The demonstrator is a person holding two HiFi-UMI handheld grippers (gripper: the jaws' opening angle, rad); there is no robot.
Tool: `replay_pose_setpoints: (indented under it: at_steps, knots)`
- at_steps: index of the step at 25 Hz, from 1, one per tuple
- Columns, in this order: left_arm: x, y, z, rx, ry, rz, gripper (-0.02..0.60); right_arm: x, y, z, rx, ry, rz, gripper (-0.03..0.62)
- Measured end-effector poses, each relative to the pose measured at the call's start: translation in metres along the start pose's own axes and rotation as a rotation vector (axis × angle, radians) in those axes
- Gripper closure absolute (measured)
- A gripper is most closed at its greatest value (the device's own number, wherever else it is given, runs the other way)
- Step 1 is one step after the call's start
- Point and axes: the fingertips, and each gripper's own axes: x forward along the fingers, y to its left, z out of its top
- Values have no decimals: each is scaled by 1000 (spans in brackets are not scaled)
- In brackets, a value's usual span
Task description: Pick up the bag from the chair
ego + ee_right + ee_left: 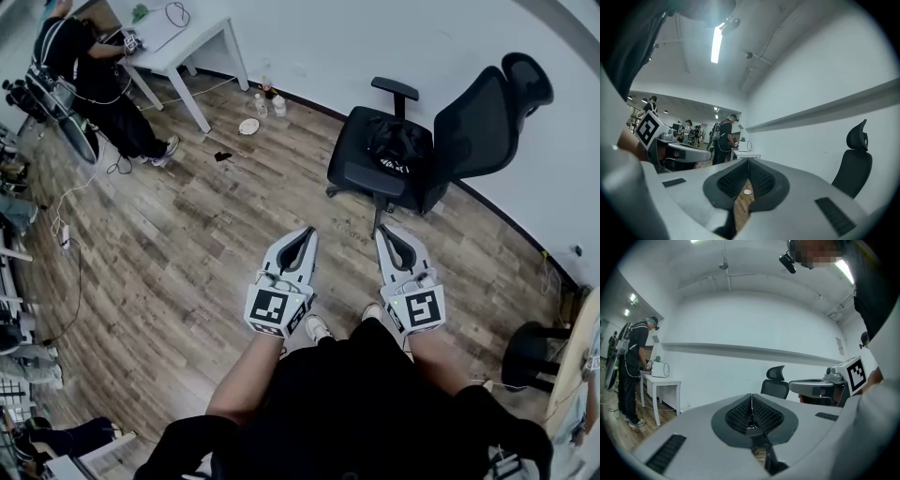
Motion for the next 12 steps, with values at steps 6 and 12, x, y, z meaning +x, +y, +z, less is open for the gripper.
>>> replay_pose_setpoints:
  at_steps: [6, 12]
  knots:
    - [-5, 3, -5, -2, 8, -13, 560, 0, 10, -6, 11, 12, 1, 573]
    - [4, 10, -3, 0, 16, -19, 560, 16, 3, -9, 35, 14, -1, 574]
